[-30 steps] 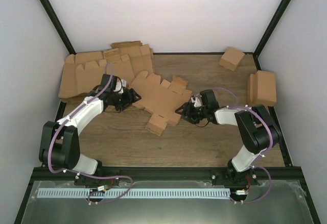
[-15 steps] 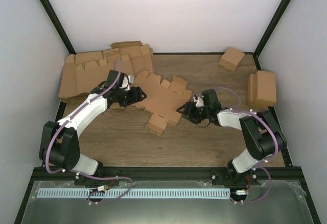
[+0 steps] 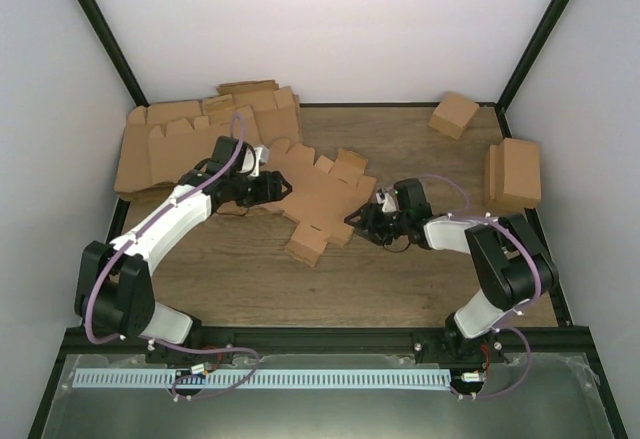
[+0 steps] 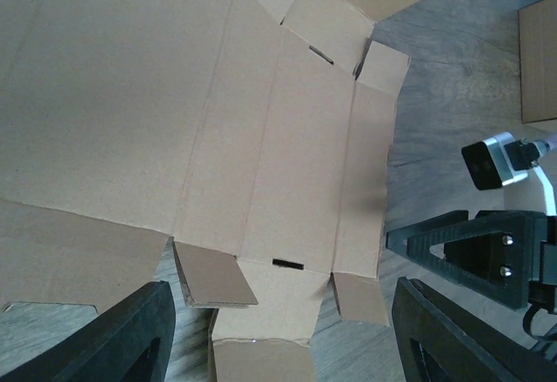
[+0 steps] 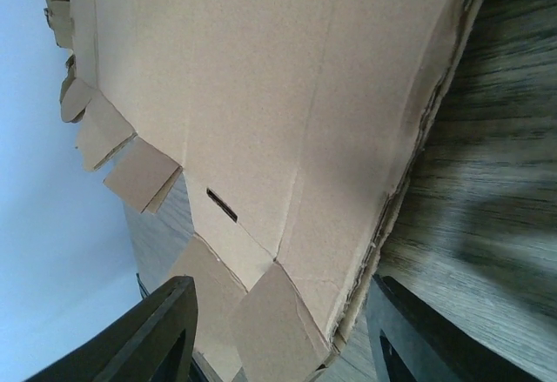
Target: Fold the paper box
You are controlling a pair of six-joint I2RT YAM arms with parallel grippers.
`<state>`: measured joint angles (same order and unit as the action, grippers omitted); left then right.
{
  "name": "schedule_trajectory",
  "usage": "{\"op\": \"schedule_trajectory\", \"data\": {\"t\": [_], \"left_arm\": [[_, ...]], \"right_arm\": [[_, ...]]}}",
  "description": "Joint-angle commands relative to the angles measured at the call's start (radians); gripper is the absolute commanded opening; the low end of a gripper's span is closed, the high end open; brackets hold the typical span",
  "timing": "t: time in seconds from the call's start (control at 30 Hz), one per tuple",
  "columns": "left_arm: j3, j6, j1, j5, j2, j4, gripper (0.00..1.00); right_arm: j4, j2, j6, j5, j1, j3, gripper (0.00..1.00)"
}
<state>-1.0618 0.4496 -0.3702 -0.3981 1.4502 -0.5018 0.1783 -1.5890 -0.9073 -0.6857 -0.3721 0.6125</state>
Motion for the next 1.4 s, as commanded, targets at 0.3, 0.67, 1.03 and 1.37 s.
{"op": "schedule_trajectory", "data": {"t": [0.3, 0.67, 1.03, 1.37], "left_arm": [[-0.007, -0.055, -0.026, -0.039, -0.041, 0.051, 0.71], [-0.005, -0.058, -0.039, -0.045, -0.023, 0.048, 0.71], [-0.008, -0.097, -0.071, -0.028, -0.034, 0.051, 0.72], [-0.024, -0.139, -0.108, 0.022, -0.026, 0.025, 0.72]], "right_arm": [[0.052, -0.055, -0.013, -0.053, -0.02, 0.01, 0.54], [0.064, -0.073, -0.03, -0.061, -0.02, 0.029, 0.52], [0.041, -0.062, -0.039, -0.066, -0.02, 0.074, 0.5], [0.023, -0.08, -0.045, -0.069, -0.03, 0.151, 0.49]]}}
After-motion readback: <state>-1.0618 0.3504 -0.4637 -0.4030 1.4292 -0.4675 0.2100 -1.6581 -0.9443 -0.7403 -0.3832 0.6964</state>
